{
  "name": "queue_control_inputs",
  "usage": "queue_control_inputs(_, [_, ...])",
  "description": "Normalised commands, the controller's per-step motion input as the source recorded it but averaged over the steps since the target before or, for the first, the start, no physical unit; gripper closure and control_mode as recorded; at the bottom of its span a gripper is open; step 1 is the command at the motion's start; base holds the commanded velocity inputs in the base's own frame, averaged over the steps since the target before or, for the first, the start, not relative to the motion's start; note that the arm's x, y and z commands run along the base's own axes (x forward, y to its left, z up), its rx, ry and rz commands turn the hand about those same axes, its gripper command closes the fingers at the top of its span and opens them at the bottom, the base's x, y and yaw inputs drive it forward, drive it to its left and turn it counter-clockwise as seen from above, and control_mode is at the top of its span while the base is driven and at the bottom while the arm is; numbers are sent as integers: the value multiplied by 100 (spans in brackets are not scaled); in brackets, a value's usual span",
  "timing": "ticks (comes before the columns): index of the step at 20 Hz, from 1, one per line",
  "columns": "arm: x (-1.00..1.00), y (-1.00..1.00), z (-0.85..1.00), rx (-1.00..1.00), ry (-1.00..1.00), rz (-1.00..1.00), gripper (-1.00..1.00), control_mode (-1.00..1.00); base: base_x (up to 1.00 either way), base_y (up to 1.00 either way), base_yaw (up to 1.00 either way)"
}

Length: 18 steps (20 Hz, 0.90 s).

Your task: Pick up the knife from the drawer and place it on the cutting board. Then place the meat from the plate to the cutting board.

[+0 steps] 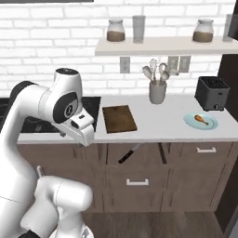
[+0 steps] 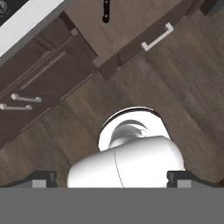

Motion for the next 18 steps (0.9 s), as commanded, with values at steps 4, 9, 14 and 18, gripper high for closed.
queue_control_inputs(4, [0, 0, 0, 0, 0, 0, -100, 100, 8, -85, -4])
queue_control_inputs(9, [0, 0, 0, 0, 0, 0, -100, 100, 1, -99, 0])
queue_control_inputs(14, [0, 0, 0, 0, 0, 0, -100, 100, 6, -99, 11])
queue_control_inputs(18, [0, 0, 0, 0, 0, 0, -100, 100, 5, -90, 27])
